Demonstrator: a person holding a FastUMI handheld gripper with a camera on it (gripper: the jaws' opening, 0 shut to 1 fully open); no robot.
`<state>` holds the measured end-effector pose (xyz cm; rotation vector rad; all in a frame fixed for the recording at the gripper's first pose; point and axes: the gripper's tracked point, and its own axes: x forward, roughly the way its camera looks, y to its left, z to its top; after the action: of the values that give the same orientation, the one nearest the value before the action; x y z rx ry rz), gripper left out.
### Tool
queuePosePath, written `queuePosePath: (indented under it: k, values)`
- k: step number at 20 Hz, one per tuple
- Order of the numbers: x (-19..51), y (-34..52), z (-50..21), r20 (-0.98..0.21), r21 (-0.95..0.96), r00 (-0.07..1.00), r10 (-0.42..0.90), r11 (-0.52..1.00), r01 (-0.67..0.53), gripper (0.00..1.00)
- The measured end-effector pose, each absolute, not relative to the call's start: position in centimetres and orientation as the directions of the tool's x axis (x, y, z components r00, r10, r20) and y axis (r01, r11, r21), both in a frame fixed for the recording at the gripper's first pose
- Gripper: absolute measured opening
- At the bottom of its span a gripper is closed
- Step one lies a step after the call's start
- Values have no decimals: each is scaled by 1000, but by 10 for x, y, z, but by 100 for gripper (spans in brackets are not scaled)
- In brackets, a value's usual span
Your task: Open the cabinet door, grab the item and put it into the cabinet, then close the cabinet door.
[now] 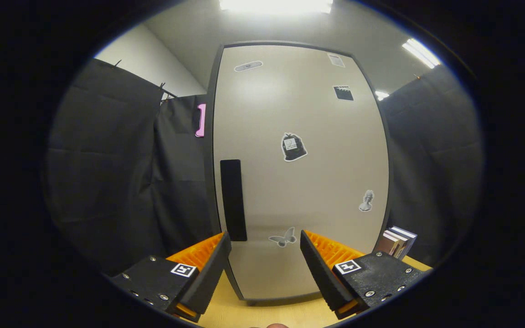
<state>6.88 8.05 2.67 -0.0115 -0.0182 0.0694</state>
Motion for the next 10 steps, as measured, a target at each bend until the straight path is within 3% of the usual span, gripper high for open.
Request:
queuePosePath:
  k: [10]
  values:
    - [118, 112, 17, -23, -10, 993, 119, 993, -120, 95]
